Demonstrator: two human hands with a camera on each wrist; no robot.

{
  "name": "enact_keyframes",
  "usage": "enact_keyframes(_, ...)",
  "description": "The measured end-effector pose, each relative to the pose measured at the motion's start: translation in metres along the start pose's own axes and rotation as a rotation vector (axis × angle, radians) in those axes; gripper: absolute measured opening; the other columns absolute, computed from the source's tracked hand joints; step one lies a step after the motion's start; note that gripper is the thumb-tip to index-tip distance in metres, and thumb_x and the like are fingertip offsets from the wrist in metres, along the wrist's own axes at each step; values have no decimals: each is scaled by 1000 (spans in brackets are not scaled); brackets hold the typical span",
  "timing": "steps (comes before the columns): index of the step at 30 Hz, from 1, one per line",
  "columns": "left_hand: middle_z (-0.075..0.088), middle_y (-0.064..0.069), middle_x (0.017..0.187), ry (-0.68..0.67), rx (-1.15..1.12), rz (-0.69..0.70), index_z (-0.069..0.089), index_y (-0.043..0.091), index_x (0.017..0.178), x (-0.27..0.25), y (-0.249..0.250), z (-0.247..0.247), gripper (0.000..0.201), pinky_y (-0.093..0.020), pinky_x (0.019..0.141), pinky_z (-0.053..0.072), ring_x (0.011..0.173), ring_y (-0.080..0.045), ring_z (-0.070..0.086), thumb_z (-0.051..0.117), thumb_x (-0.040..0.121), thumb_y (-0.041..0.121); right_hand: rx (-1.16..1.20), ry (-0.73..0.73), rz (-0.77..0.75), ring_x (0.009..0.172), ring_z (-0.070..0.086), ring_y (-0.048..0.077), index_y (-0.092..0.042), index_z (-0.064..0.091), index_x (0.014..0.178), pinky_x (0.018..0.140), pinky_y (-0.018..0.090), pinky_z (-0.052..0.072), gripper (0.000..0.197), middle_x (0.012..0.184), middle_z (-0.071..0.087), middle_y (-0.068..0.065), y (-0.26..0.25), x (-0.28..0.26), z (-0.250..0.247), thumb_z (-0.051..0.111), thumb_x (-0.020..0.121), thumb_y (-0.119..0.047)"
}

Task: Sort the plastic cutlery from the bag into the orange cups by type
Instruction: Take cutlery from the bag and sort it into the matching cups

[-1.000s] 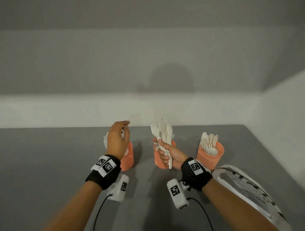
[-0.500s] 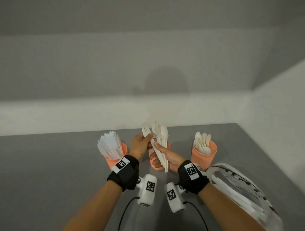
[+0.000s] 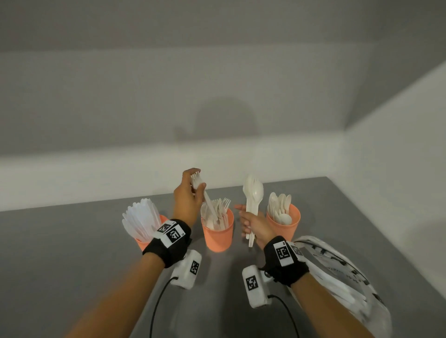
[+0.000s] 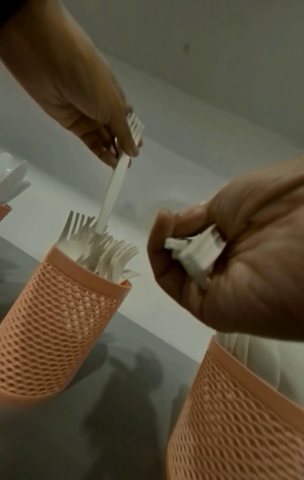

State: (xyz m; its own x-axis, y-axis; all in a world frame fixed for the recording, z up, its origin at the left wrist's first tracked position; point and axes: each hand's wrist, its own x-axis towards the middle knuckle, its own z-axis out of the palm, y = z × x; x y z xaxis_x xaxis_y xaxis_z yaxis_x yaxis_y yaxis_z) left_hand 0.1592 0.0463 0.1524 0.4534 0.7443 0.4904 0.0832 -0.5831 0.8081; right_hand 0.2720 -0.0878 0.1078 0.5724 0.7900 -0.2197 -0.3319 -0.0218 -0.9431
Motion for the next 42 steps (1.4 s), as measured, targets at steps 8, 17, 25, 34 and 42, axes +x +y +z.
enact_keyframes(8, 65, -13, 89, -321, 322, 124, 53, 12, 123, -11, -13, 33, 30, -35, 74, 49, 81, -32, 63, 40, 96, 16, 17, 40, -49, 33, 36, 4, -12, 53, 99, 51, 27, 48, 19, 38, 33, -10, -2, 0, -5, 38, 95, -1)
enact_keyframes(17, 56, -20, 130, -500, 1073, 264, 68, 7, 107, -30, -33, 45, 45, -62, 94, 37, 120, -37, 54, 68, 69, 31, -169, 100, -110, 35, 31, 1, -15, 54, 102, 36, 16, 28, 14, 55, 32, -2, 2, -6, -2, 41, 99, -17)
enact_keyframes(25, 35, -15, 145, -354, 282, 37, 38, 10, 139, -21, 2, 38, 47, -32, 109, 31, 133, -28, 37, 35, 97, 31, -196, 44, -77, 35, 30, 3, -18, 52, 89, 38, 17, 28, 25, 52, 32, -5, 7, -12, 8, 42, 97, -39)
enact_keyframes(34, 57, -11, 108, -370, 244, 9, 62, 11, 115, 5, 28, 40, 27, -19, 76, 37, 80, -14, 49, 58, 88, 13, -142, -103, -15, 37, 31, 2, -24, 55, 104, 37, 15, 28, 34, 55, 33, -5, 4, -18, 8, 34, 96, -49)
enact_keyframes(42, 46, 0, 101, -200, 146, 16, 65, 8, 94, 1, 33, 35, 12, -23, 82, 41, 92, -16, 49, 65, 82, 12, 43, -134, 57, 36, 32, 3, -18, 55, 99, 36, 16, 29, 47, 53, 36, -5, 1, -16, 8, 30, 93, -57)
